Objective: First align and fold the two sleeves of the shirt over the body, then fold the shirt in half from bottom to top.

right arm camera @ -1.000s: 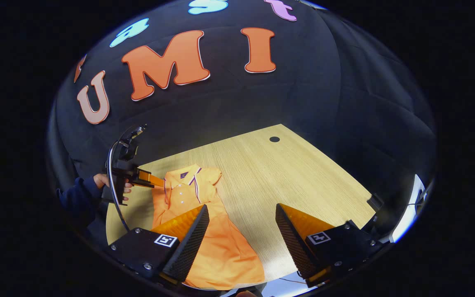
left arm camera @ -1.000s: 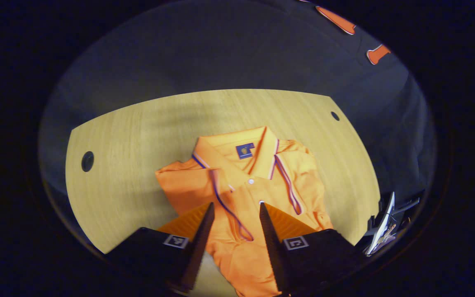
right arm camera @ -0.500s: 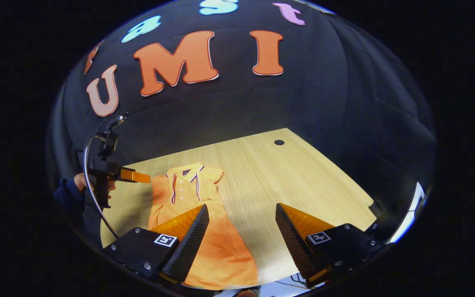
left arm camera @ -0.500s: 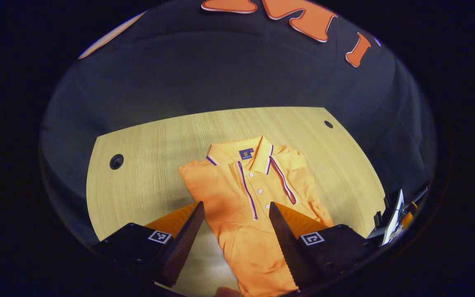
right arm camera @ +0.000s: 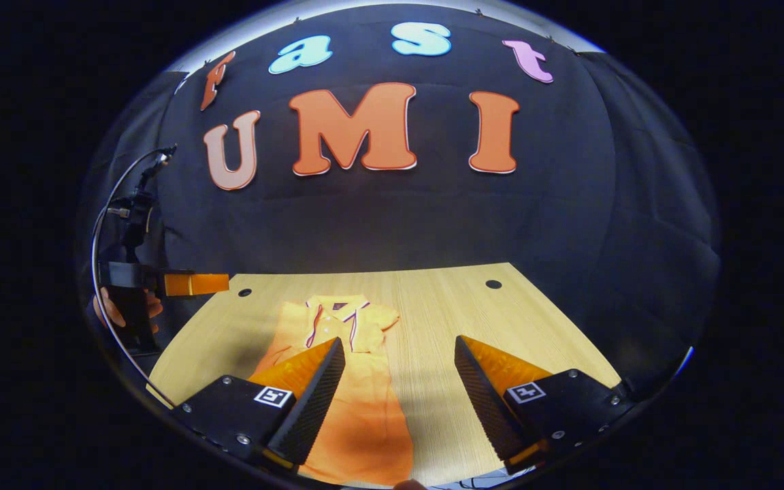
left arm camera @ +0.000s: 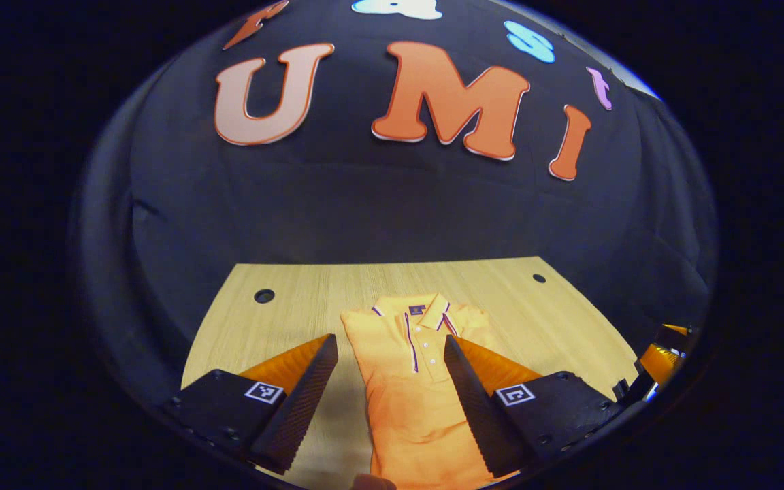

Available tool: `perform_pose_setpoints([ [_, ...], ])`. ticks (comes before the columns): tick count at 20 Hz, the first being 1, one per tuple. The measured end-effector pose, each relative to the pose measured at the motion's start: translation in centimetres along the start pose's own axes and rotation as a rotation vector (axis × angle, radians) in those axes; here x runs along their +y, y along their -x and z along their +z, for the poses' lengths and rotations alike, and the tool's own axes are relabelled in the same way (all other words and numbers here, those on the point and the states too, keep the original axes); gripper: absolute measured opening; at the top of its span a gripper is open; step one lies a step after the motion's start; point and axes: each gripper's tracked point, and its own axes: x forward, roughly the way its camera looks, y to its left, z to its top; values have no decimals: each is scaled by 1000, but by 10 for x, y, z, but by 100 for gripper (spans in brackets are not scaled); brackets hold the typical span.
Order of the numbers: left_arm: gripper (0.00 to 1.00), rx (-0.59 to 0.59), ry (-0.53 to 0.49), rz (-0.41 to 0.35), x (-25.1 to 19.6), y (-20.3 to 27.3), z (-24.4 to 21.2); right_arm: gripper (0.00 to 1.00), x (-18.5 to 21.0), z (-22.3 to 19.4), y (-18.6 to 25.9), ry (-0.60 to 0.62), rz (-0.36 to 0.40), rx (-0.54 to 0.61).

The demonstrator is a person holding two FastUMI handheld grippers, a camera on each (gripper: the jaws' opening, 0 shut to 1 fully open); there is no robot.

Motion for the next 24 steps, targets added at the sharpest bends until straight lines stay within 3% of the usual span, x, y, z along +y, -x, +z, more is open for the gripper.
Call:
perform_pose_setpoints([
  [7,96,-349,-46,148,3,112,24,99,6,0,27,8,116,-121],
  [10,97,-347,-85,201,-13,145,12,99,4,-16,34,22,156,-107],
  [13,98,-213,-89,175,-23,146,-43,98,4,-49,37,41,187,-28],
  [17,97,56,-38,164,-29,130,-126,99,4,-110,33,40,188,178],
  [20,97,201,-44,187,-21,119,-171,98,0,-143,31,35,184,288],
  [24,98,397,4,123,-19,98,-222,99,-3,-186,37,33,178,424],
])
